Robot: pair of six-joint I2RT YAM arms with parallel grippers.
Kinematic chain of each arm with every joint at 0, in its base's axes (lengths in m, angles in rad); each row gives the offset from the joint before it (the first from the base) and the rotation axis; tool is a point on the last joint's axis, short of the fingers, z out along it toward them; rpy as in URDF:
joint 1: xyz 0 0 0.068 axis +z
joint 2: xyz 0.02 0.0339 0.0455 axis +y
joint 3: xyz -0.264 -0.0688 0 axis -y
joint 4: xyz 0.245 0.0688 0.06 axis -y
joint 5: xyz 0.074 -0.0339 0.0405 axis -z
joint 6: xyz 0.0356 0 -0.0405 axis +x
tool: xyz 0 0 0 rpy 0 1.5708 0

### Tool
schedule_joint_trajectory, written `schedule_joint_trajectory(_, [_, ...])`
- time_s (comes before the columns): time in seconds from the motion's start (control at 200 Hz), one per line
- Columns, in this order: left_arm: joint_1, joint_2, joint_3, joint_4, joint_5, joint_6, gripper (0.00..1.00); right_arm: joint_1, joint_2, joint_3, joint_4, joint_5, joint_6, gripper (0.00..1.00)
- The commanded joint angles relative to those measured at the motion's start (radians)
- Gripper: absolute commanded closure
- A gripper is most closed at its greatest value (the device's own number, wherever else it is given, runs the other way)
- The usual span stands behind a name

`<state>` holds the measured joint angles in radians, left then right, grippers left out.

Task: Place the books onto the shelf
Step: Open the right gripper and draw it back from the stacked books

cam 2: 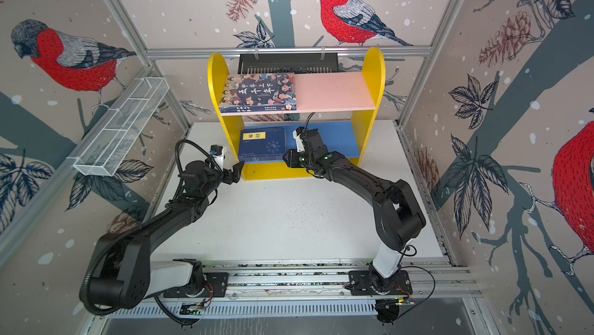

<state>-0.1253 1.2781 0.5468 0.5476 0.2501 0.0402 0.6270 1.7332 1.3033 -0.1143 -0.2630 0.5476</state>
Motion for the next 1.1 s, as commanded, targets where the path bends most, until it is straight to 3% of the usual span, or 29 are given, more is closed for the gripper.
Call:
schedule_joint_trajectory(0.0, [0.001,0.003,0.008,0.051,-0.003,0.000,0.11,0.001,0.008,0.016,-0.006,0.009,-0.016,0.59])
schedule_joint_trajectory(0.57, [0.001,-0.032,-0.001,-0.002,-0.010,0.011,0.11,0.011,-0.027,0.002,-0.015,-0.022,-0.014,0.58])
schedule_joint_trajectory(0.861, [0.002,-0.159,0.054,-0.324,-0.050,-0.030,0.11,-0.033,-0.151,-0.080,-0.016,0.009,0.019,0.59])
schedule_joint_trajectory(1.096, [0.003,-0.211,0.106,-0.527,-0.019,-0.084,0.11,-0.073,-0.197,-0.146,0.061,-0.065,0.054,0.60])
